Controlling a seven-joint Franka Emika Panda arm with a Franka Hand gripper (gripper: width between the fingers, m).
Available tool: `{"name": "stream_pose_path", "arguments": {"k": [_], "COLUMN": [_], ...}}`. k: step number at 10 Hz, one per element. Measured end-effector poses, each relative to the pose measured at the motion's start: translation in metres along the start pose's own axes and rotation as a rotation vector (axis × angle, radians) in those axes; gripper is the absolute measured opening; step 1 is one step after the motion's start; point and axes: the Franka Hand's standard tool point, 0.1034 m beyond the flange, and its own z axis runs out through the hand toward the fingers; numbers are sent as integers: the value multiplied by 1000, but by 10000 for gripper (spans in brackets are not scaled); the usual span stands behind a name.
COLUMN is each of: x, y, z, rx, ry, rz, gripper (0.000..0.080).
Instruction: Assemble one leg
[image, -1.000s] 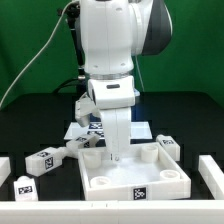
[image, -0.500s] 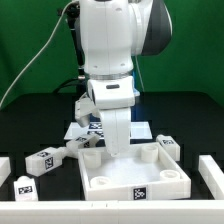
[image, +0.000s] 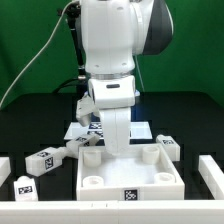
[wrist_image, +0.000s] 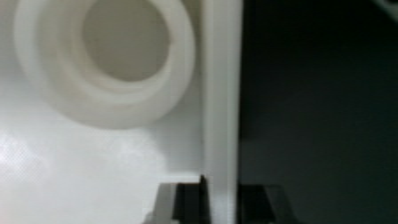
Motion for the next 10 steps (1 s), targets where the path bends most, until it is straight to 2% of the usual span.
{"name": "stream_pose_path", "arguments": {"k": [2,3,5,8,10], "x": [10,15,25,44,47], "y": [15,19,19,19,18], "z": [1,2,4,4,4], "rx": [-4,4,31,38,56], "ry": [7,10,8,4,4], "rz": [34,31,11,-34,-44], "gripper": [50,51,51,51,51]}}
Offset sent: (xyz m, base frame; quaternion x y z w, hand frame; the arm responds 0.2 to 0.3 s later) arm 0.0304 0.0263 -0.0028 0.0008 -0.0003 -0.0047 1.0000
